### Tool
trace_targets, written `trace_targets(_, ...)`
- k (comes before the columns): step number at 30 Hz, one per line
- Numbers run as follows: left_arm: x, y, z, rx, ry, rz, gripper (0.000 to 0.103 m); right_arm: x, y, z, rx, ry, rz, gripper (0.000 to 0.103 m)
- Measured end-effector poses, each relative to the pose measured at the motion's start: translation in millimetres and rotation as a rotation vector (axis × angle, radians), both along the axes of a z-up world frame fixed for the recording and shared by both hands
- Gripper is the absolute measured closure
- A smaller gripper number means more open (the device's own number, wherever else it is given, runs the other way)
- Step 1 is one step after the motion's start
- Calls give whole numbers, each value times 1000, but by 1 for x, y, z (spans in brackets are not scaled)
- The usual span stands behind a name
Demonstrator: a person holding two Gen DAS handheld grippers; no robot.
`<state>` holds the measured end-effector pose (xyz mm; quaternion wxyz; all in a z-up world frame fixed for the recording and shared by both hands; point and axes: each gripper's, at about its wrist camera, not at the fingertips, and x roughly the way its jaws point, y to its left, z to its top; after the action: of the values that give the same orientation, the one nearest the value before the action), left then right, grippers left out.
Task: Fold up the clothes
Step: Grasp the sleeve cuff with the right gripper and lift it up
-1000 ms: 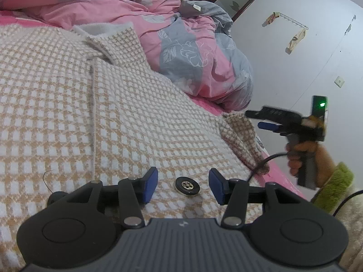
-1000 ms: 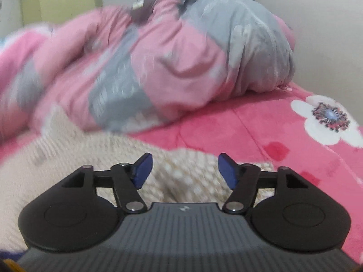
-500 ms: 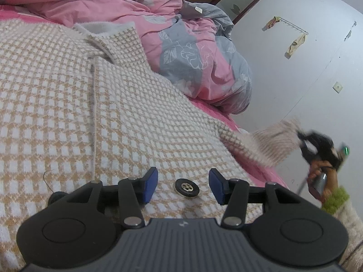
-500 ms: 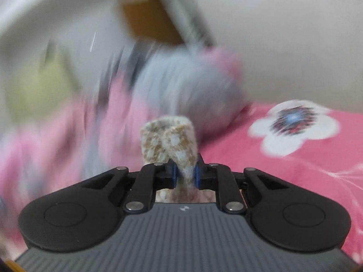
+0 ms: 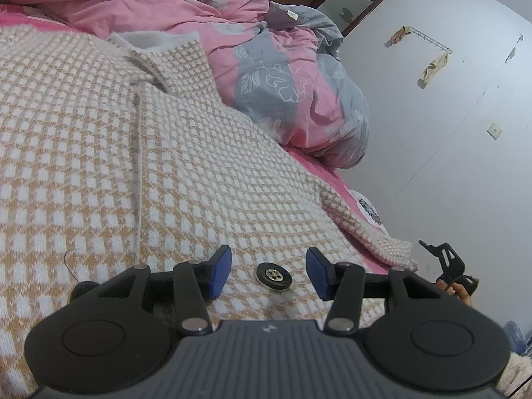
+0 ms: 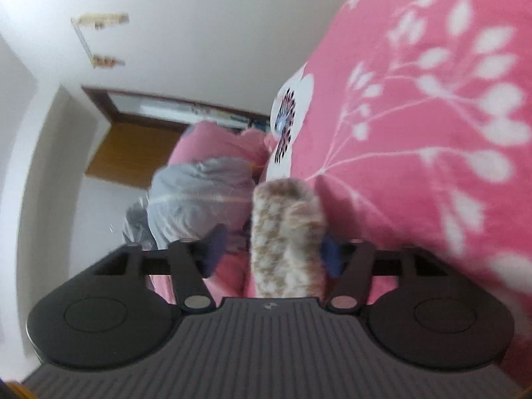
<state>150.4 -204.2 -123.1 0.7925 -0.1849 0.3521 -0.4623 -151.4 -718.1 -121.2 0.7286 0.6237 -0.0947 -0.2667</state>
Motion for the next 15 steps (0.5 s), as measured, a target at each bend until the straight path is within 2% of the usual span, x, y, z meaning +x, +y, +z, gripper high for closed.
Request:
trace_targets(2,0,0,0,-1,1,0,52,11,-2,7,-11,71,25,37)
trace_targets(4,0,0,0,-1,2,-1,52,22,-3,13,-21,152,36,43)
trace_targets(6,0,0,0,-2,2,-1,52,31,-3,21,-31,276,37,73)
trace_targets(8,0,0,0,-3,3,-2,52,37,-3,32,-41,347,43,83)
trace_targets(11,0,0,0,-3,4,-2,52,44,2,58,-93,337,49,86)
trace_targets(15,0,1,0,-8,7,-3,52,80,16,126,-263,323,140,88)
